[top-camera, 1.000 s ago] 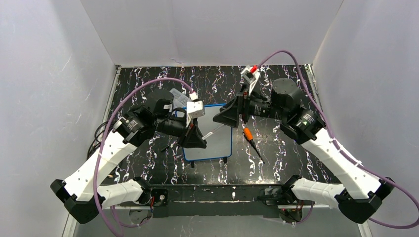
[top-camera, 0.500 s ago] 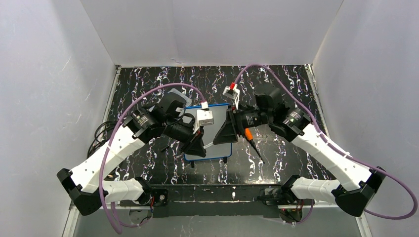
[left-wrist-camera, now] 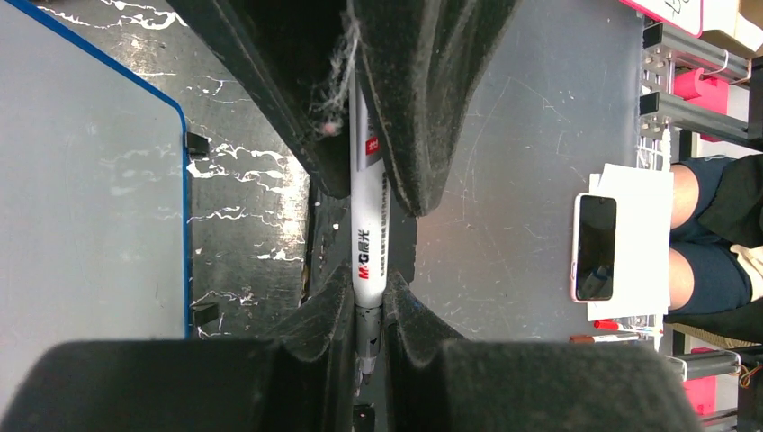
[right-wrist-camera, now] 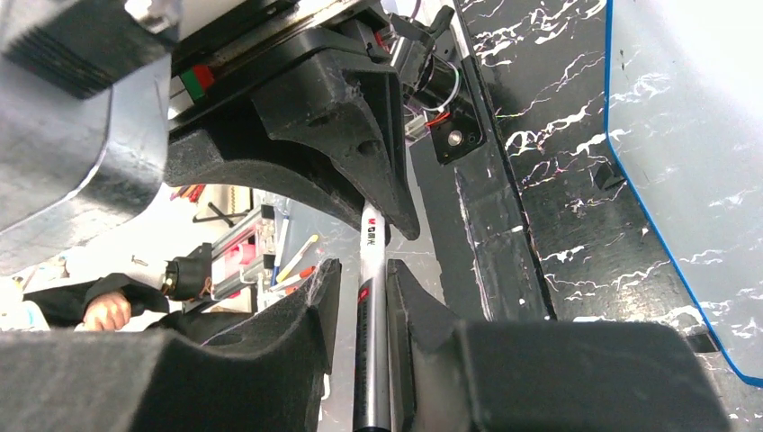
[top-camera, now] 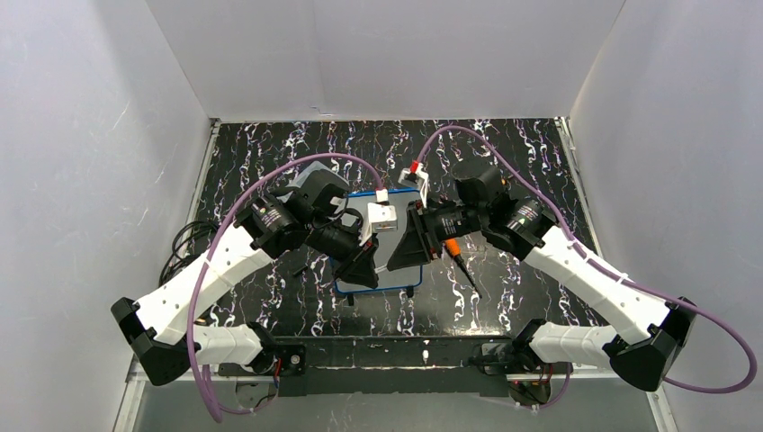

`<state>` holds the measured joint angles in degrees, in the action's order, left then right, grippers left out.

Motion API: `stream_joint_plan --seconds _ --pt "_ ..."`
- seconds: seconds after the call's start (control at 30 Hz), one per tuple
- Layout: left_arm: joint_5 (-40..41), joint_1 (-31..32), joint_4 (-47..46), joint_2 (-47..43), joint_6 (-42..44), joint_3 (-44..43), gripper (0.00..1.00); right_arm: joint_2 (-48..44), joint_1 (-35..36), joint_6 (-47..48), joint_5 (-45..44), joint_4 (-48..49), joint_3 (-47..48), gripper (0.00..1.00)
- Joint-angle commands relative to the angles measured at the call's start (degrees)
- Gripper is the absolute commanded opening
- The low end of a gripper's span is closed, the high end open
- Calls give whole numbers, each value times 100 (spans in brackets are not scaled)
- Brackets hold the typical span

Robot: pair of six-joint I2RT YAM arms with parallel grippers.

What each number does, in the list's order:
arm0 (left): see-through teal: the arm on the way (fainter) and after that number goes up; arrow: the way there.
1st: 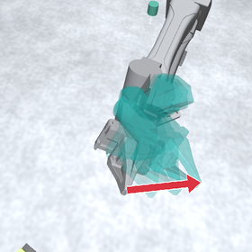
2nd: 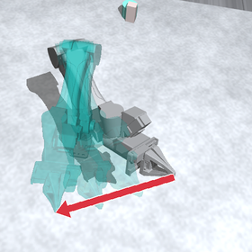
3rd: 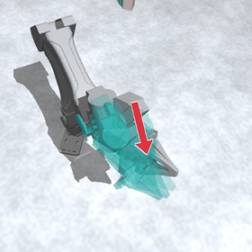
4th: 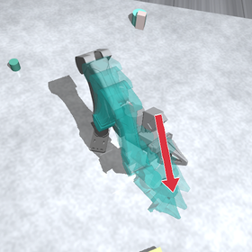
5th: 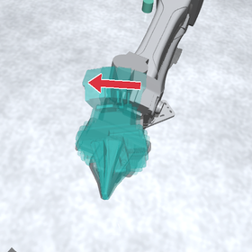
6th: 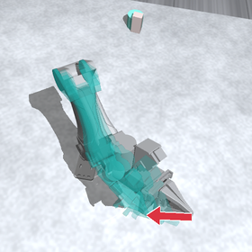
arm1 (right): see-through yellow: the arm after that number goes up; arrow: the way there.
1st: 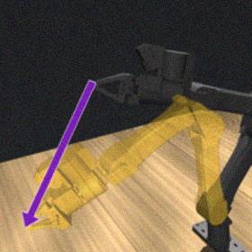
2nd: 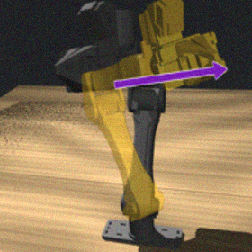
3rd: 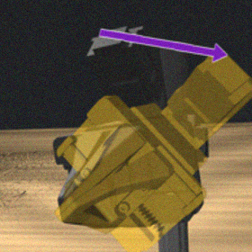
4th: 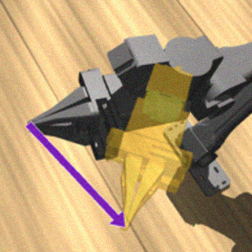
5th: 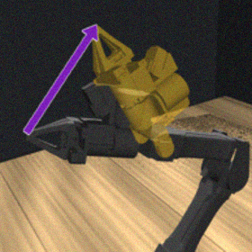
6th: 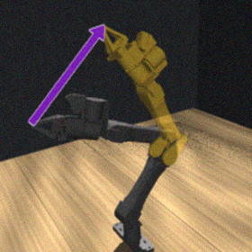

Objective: Write a sentence on the whiteboard
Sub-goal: Adjust the whiteboard marker.

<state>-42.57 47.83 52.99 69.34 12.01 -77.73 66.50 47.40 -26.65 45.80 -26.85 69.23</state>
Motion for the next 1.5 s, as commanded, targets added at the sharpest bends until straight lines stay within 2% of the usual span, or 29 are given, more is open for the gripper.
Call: stream_joint_plan --seconds 0.0,0.13,0.3,0.43,0.47,0.53,0.63,0.73,0.93,1.17,1.33,1.47 --pt "8 25 35 -37 7 -152 0 -44 42 113 221 140 -45 33" --pt "-19 25 7 -10 -9 -154 0 -97 42 112 241 166 -76 26" --pt "36 29 -80 -44 -94 -94 0 -212 42 103 223 290 -77 2" --pt "532 25 -370 -275 -421 35 48 -423 42 113 -114 425 -145 1" --pt "682 24 -432 -358 -478 57 58 -467 42 134 -223 422 -154 1" --pt "1017 19 -572 -532 -652 79 72 -547 42 214 -467 378 -164 1" --pt "1484 -5 -615 -698 -798 -21 84 -649 42 454 -947 129 -139 1" --pt "1841 -154 -481 -725 -924 -236 86 -794 42 635 -1405 -12 -162 1" --pt "1823 -1157 -667 -864 -1405 -529 87 -1256 42 836 -2361 -44 -352 1" --pt "2419 -1895 -1036 -967 -1899 -851 87 -1840 42 631 -3037 612 -920 1" --pt "2888 -2567 -1355 -1243 -2315 -422 88 -2042 78 410 -3315 1207 -1283 1" --pt "2596 -3029 -1483 -1488 -2347 180 89 -2092 275 338 -3766 1681 -1464 1"
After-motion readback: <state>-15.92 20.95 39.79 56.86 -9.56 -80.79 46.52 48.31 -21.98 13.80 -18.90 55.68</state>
